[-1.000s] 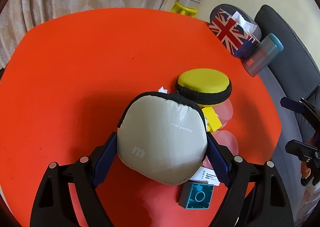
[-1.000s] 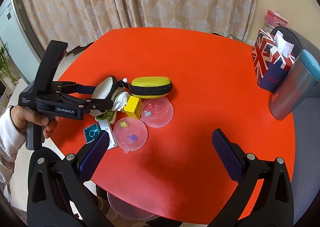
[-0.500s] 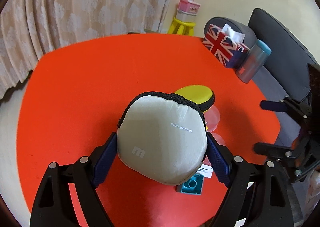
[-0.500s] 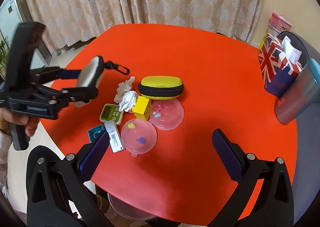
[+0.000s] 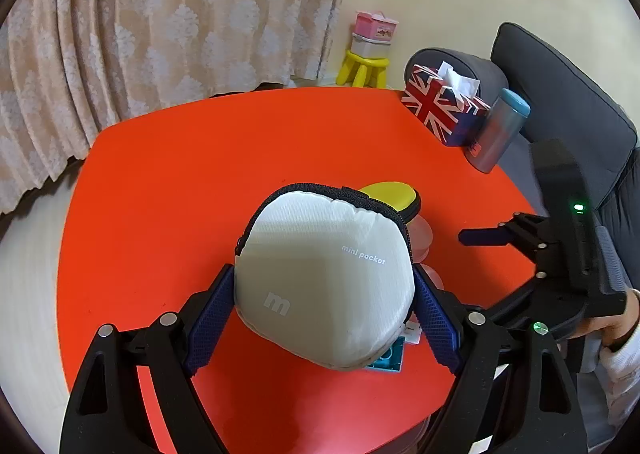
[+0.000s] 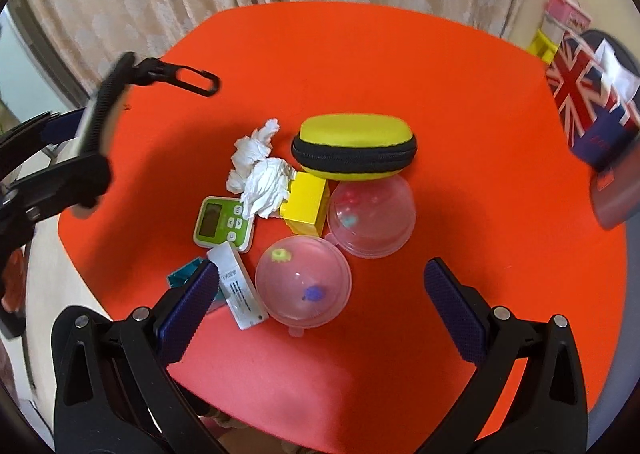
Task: Collect trash
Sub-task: 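Lift the white pouch with the left gripper while the right gripper grasps a clear dome container, then carry both items over the pink bin while the left gripper releases the pouch inside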
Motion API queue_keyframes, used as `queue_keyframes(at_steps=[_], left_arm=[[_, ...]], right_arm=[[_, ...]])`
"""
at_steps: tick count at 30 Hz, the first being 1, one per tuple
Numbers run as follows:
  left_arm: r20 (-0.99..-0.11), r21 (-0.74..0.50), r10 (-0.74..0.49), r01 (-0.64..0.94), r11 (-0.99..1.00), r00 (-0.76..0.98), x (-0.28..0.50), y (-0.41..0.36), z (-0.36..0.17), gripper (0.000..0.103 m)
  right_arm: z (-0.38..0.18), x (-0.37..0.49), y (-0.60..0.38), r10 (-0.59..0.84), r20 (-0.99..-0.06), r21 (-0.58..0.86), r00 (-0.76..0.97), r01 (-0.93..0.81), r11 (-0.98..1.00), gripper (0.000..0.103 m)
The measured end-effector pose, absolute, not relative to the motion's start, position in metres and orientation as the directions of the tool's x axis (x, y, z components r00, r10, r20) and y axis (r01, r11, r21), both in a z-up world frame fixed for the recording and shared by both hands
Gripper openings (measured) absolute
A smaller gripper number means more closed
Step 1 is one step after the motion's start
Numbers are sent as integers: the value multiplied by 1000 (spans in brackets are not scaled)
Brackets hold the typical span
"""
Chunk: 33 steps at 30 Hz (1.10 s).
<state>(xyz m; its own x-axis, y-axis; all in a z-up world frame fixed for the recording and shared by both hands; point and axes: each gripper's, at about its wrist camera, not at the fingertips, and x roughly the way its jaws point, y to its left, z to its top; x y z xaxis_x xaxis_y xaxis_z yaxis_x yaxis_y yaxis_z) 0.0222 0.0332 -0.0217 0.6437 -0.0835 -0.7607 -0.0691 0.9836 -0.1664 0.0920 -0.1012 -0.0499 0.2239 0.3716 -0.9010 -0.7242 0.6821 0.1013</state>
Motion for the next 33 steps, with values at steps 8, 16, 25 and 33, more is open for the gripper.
queue_keyframes(at_steps=[8, 16, 25, 33], left_arm=[[-756, -175, -86, -74, 982, 648, 20, 35, -23, 81], [-753, -179, -93, -67, 981, 652, 20, 31, -22, 81], [-747, -173, -92, -59, 983, 658, 17, 18, -17, 81], [-735, -166, -91, -49, 985, 672, 0, 2, -6, 81]], right_arm=[[-67, 95, -93, 349, -918, 118, 188, -711, 694, 73], [-71, 93, -95, 372, -913, 145, 170, -716, 683, 56], [-46, 86, -117, 413, -887, 146, 207, -722, 677, 56], [-14, 73, -147, 435, -861, 118, 264, -727, 676, 56]])
